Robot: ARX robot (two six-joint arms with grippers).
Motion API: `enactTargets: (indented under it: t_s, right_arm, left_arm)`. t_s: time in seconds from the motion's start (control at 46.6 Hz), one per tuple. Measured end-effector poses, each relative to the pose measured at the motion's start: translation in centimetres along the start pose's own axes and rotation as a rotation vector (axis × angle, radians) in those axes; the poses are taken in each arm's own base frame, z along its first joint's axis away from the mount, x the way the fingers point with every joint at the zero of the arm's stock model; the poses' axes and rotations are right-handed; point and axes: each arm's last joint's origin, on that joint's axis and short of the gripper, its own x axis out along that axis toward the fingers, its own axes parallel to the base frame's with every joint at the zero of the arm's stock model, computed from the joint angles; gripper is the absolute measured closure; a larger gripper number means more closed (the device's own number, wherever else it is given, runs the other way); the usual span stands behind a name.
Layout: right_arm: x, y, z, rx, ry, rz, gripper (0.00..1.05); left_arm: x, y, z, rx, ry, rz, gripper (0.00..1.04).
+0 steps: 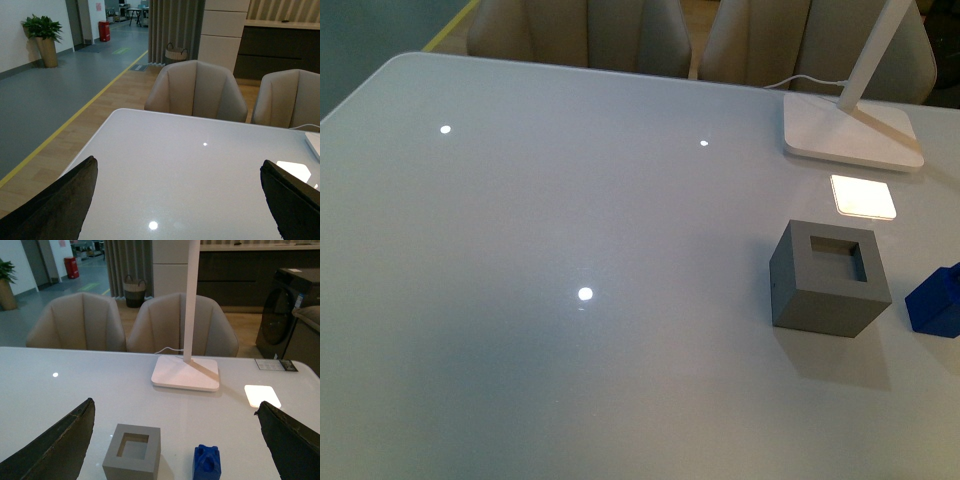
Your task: Insert blue part into gray base
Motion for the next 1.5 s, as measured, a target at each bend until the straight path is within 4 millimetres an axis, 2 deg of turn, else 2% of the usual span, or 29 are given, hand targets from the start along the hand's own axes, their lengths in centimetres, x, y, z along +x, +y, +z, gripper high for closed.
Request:
enactTargets:
  t_s: [0.794, 0.88, 0.923, 1.052, 1.137, 1.223, 1.33, 1.502]
  right_arm:
    - [0.0, 0.0, 0.0, 0.0, 0.003, -0.003, 0.09]
    - [0.2, 0.0, -0.3, -0.011, 0.236, -0.107, 0.09]
    - [0.5, 0.0, -0.2, -0.015, 0.306, -0.104, 0.09]
    - [2.8, -0.9, 2.0, 0.016, 0.35, -0.067, 0.09]
    - [5.6, -2.2, 3.5, 0.026, 0.411, -0.04, 0.09]
    - [10.6, -5.1, 4.0, 0.06, 0.535, -0.064, 0.09]
    - [16.6, -8.0, 1.3, 0.135, 0.776, -0.048, 0.09]
    - [20.6, -8.4, -3.6, 0.193, 0.987, 0.017, 0.09]
  left_arm:
    - [0.0, 0.0, 0.0, 0.0, 0.0, 0.0, 0.07]
    - [0.0, 0.0, 0.0, 0.0, 0.0, 0.002, 0.07]
    - [0.0, 0.0, 0.0, 0.0, 0.0, -0.001, 0.07]
    - [0.0, 0.0, 0.0, 0.0, 0.0, 0.0, 0.07]
    - [0.0, 0.0, 0.0, 0.0, 0.0, 0.0, 0.07]
    - [0.0, 0.0, 0.0, 0.0, 0.0, 0.0, 0.07]
    - [0.0, 0.0, 0.0, 0.0, 0.0, 0.0, 0.07]
    - [0.0, 0.0, 0.0, 0.0, 0.0, 0.0, 0.07]
